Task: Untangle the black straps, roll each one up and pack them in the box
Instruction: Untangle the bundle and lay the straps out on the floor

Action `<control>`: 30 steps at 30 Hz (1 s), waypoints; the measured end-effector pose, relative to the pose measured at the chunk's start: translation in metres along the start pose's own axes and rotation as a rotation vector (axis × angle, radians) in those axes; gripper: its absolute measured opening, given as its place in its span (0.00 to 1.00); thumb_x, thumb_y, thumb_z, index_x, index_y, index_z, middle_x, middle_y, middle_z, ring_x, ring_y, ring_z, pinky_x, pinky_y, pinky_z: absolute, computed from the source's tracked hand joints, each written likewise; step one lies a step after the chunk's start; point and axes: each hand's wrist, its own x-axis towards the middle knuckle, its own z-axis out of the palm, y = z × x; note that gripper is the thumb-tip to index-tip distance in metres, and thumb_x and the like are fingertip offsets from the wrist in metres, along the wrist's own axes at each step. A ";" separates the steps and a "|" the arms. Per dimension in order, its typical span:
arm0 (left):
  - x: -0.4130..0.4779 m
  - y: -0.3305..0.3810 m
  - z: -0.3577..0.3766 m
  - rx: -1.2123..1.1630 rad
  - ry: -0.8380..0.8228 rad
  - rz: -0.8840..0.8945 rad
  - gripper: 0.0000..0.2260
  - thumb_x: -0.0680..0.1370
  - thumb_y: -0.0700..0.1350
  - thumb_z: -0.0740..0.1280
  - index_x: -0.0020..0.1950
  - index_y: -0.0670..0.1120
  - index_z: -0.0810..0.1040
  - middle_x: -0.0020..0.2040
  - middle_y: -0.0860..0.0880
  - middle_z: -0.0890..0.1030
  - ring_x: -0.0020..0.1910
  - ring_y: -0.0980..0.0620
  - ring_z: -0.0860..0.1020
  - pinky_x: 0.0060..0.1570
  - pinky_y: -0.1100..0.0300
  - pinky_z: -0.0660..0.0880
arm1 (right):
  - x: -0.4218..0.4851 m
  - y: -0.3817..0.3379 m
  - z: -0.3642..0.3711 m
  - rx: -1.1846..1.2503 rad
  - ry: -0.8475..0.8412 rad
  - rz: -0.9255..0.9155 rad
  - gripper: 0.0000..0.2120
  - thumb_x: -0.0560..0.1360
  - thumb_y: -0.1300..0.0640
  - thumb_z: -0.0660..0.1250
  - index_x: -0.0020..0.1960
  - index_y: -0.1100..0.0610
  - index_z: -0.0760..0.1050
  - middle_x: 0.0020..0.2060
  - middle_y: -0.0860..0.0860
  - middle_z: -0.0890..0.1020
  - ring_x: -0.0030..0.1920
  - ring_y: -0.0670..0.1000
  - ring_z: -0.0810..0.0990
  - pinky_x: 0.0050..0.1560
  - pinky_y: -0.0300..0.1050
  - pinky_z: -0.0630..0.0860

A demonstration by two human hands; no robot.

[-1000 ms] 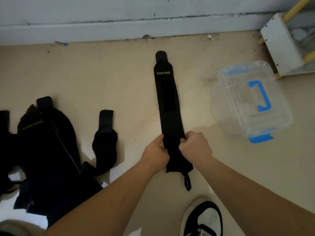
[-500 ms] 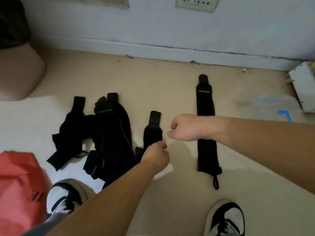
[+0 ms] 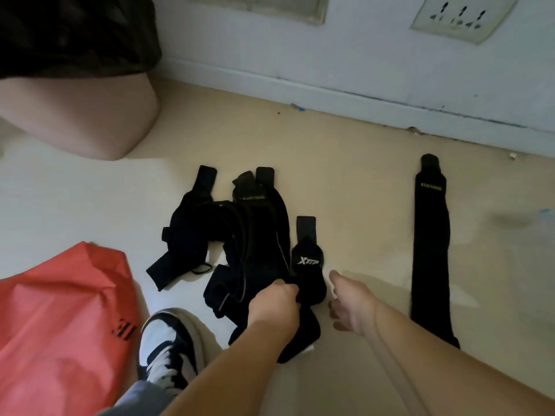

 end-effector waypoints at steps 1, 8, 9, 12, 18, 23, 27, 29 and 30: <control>0.002 -0.003 -0.001 -0.067 0.017 0.004 0.06 0.83 0.48 0.64 0.54 0.48 0.78 0.54 0.48 0.78 0.53 0.44 0.81 0.53 0.49 0.81 | 0.002 -0.003 0.004 -0.013 -0.051 -0.016 0.28 0.84 0.40 0.62 0.69 0.64 0.77 0.56 0.66 0.83 0.56 0.65 0.84 0.67 0.62 0.78; 0.026 -0.008 -0.027 -0.612 -0.098 -0.008 0.14 0.77 0.45 0.73 0.35 0.49 0.73 0.33 0.49 0.77 0.31 0.50 0.78 0.36 0.53 0.81 | 0.004 -0.050 0.013 0.108 -0.079 -0.159 0.13 0.82 0.52 0.72 0.59 0.61 0.82 0.50 0.58 0.87 0.47 0.58 0.86 0.44 0.51 0.82; 0.025 -0.010 -0.027 -0.651 -0.138 0.001 0.12 0.78 0.44 0.73 0.37 0.48 0.75 0.33 0.49 0.78 0.29 0.51 0.78 0.33 0.56 0.81 | 0.005 -0.054 0.009 0.120 -0.099 -0.151 0.14 0.81 0.53 0.73 0.61 0.62 0.82 0.51 0.58 0.88 0.50 0.59 0.87 0.47 0.52 0.83; 0.016 -0.014 -0.027 -0.717 -0.197 0.028 0.05 0.81 0.41 0.71 0.46 0.47 0.78 0.35 0.47 0.81 0.28 0.53 0.79 0.34 0.61 0.80 | 0.002 -0.057 -0.002 0.033 -0.204 -0.166 0.17 0.79 0.54 0.74 0.63 0.63 0.83 0.55 0.59 0.89 0.58 0.60 0.88 0.64 0.57 0.82; 0.011 -0.015 -0.045 -0.733 0.011 -0.048 0.11 0.78 0.37 0.63 0.50 0.50 0.82 0.43 0.48 0.85 0.38 0.49 0.84 0.38 0.57 0.83 | -0.016 -0.077 -0.007 -0.166 0.005 -0.475 0.09 0.86 0.55 0.64 0.51 0.55 0.79 0.49 0.56 0.84 0.45 0.54 0.81 0.46 0.47 0.76; 0.019 -0.033 -0.059 -0.437 0.208 -0.138 0.21 0.82 0.46 0.64 0.76 0.50 0.72 0.69 0.49 0.74 0.62 0.47 0.78 0.58 0.53 0.78 | -0.047 -0.101 -0.006 -0.130 0.142 -0.684 0.11 0.85 0.54 0.63 0.50 0.61 0.76 0.41 0.54 0.77 0.40 0.54 0.74 0.41 0.46 0.70; 0.022 -0.040 -0.057 -0.407 0.115 -0.206 0.27 0.81 0.46 0.64 0.81 0.48 0.65 0.73 0.47 0.69 0.64 0.45 0.77 0.58 0.54 0.77 | -0.064 -0.113 -0.013 -0.397 0.425 -0.822 0.10 0.84 0.53 0.62 0.46 0.56 0.73 0.37 0.49 0.76 0.41 0.57 0.74 0.42 0.49 0.68; 0.026 -0.043 -0.057 -0.437 0.127 -0.241 0.26 0.80 0.45 0.64 0.79 0.48 0.66 0.71 0.47 0.72 0.64 0.45 0.77 0.58 0.54 0.77 | -0.067 -0.111 -0.014 -0.460 0.563 -0.857 0.07 0.86 0.52 0.57 0.52 0.54 0.71 0.41 0.51 0.77 0.44 0.60 0.76 0.44 0.51 0.69; 0.028 -0.043 -0.057 -0.458 0.141 -0.250 0.25 0.80 0.45 0.64 0.78 0.48 0.68 0.70 0.47 0.74 0.63 0.46 0.78 0.58 0.54 0.78 | -0.065 -0.109 -0.014 -0.443 0.599 -0.864 0.07 0.87 0.53 0.55 0.54 0.54 0.69 0.42 0.52 0.77 0.44 0.61 0.76 0.44 0.52 0.69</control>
